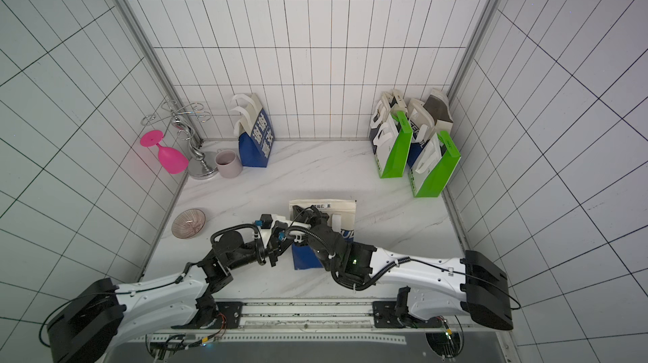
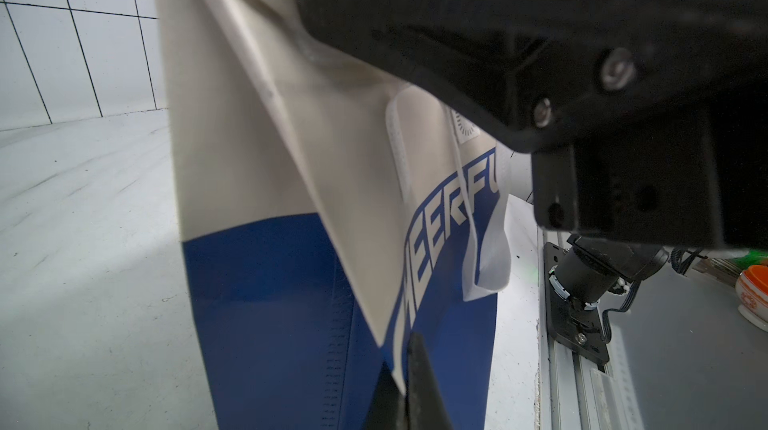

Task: Open the takeout bag
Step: Open the takeout bag at the center of the board.

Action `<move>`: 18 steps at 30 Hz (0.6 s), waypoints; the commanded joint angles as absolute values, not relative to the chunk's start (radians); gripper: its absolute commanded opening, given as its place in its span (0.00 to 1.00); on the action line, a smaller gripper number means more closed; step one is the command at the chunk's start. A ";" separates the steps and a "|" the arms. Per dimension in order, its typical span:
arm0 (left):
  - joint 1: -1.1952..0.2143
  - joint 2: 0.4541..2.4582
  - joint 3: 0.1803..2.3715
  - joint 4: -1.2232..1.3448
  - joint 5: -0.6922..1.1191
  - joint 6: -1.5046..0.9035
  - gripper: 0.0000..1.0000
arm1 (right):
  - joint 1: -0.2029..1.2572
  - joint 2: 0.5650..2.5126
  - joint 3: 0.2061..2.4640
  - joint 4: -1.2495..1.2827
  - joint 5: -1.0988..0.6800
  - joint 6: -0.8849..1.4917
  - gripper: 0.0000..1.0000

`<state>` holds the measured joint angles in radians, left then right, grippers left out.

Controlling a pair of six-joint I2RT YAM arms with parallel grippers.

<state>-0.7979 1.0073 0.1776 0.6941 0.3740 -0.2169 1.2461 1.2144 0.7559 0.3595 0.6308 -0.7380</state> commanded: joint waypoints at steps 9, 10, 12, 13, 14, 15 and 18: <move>-0.808 0.977 0.189 0.715 0.385 -0.203 0.00 | 1.229 1.263 0.895 0.446 0.848 -0.689 0.00; -0.810 0.977 0.187 0.716 0.386 -0.203 0.00 | 1.229 1.264 0.901 0.453 0.845 -0.691 0.00; -0.813 0.976 0.187 0.713 0.386 -0.201 0.00 | 1.222 1.260 0.918 0.462 0.839 -0.681 0.00; -0.812 0.977 0.186 0.714 0.386 -0.200 0.00 | 1.217 1.261 0.927 0.459 0.837 -0.678 0.00; -0.813 0.976 0.186 0.714 0.385 -0.200 0.00 | 1.210 1.258 0.933 0.469 0.834 -0.683 0.00; -0.813 0.976 0.186 0.714 0.387 -0.198 0.00 | 1.205 1.257 0.937 0.475 0.829 -0.686 0.00; -0.815 0.980 0.186 0.713 0.386 -0.198 0.00 | 1.175 1.252 0.951 0.477 0.809 -0.691 0.00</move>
<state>-0.7994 0.9936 0.1780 0.6975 0.3447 -0.2165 1.2343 1.2682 0.7956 0.3939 0.7181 -0.6842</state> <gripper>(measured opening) 0.050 0.046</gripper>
